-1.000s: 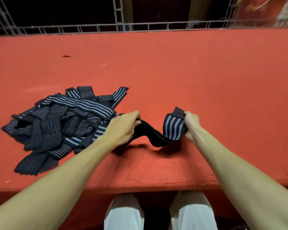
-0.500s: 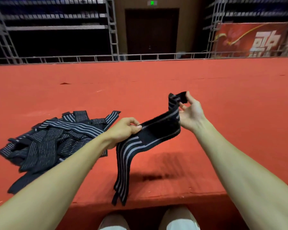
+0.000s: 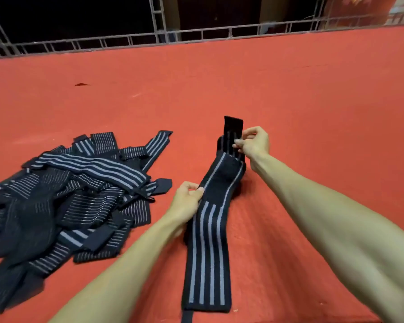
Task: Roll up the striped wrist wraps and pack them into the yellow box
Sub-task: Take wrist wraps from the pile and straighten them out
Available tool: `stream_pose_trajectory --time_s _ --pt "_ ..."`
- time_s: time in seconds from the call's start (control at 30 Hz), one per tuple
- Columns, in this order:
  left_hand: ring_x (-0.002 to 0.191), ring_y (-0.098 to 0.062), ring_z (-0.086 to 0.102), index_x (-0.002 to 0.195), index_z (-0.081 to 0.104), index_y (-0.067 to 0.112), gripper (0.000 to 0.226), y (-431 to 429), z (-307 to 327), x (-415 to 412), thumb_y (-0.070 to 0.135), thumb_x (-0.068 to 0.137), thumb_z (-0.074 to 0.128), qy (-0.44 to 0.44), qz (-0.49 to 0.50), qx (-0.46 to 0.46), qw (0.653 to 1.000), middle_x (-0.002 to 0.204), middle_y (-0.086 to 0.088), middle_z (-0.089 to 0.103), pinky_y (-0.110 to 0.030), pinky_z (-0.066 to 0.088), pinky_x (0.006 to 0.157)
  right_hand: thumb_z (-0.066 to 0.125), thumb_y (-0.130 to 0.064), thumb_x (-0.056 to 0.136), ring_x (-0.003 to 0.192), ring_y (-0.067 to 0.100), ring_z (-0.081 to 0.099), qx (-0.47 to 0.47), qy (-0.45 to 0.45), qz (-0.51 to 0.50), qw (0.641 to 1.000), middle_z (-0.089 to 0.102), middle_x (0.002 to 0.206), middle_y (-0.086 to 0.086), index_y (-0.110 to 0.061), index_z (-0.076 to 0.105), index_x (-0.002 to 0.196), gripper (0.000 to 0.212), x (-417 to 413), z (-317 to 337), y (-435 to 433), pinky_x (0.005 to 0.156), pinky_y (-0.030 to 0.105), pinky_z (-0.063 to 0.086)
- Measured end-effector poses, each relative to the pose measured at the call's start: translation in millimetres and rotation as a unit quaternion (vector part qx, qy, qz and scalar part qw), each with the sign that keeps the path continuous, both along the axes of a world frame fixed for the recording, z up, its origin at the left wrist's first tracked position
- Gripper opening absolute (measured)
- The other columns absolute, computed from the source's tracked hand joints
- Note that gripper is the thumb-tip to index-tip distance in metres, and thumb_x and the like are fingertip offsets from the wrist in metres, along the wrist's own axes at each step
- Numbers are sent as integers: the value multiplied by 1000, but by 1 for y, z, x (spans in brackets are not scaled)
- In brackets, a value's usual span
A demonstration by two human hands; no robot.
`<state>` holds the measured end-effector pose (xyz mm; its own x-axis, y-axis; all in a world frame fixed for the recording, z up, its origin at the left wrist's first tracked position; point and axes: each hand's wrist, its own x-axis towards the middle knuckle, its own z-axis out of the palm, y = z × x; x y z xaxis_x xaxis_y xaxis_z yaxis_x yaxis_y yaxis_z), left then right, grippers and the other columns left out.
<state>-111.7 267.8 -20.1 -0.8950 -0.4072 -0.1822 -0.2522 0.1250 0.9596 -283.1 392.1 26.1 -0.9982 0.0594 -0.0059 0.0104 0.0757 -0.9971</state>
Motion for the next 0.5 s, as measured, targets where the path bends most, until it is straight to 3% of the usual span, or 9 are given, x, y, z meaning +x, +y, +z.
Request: stream_pose_trajectory --time_s 0.1,0.17,0.23,0.33,0.43,0.5 --pt "83 -25 63 92 51 19 9 -3 -23 -20 23 99 50 -3 35 -16 999 92 -8 67 -42 50 84 64 13 79 79 28 69 -4 -8 -15 1000 58 85 3 -20 53 77 35 -33 -21 -22 79 39 56" --pt "90 -26 65 96 51 17 8 0 -32 -27 24 100 48 -1 66 -38 997 95 -9 67 -40 49 85 59 14 83 83 22 65 -9 -25 46 999 60 93 5 -11 60 96 29 -45 -31 -31 87 38 55" --pt "91 -26 64 99 51 17 9 3 -37 -30 26 100 46 2 93 -56 994 96 -9 66 -40 50 84 54 15 87 93 18 59 9 -39 111 993 57 108 7 -2 56 121 38 -50 -37 -36 89 34 53" --pt "90 -22 63 101 51 18 9 6 -37 -29 26 100 46 8 107 -76 991 95 -4 65 -41 51 85 51 14 89 98 18 55 27 -45 129 990 54 114 7 -2 52 130 44 -44 -45 -32 93 40 51" --pt "90 -19 64 107 51 20 9 4 -30 -19 24 99 48 -1 85 -63 994 97 -2 66 -37 51 84 49 12 88 75 23 59 53 -67 121 989 60 88 12 1 58 115 31 -21 -50 -15 74 43 55" --pt "86 -17 66 113 52 19 16 0 -24 -8 21 97 52 -21 37 -69 997 94 -2 68 -33 51 80 52 8 89 59 22 58 109 -88 160 977 62 74 13 -1 62 95 15 4 -49 2 56 34 51"
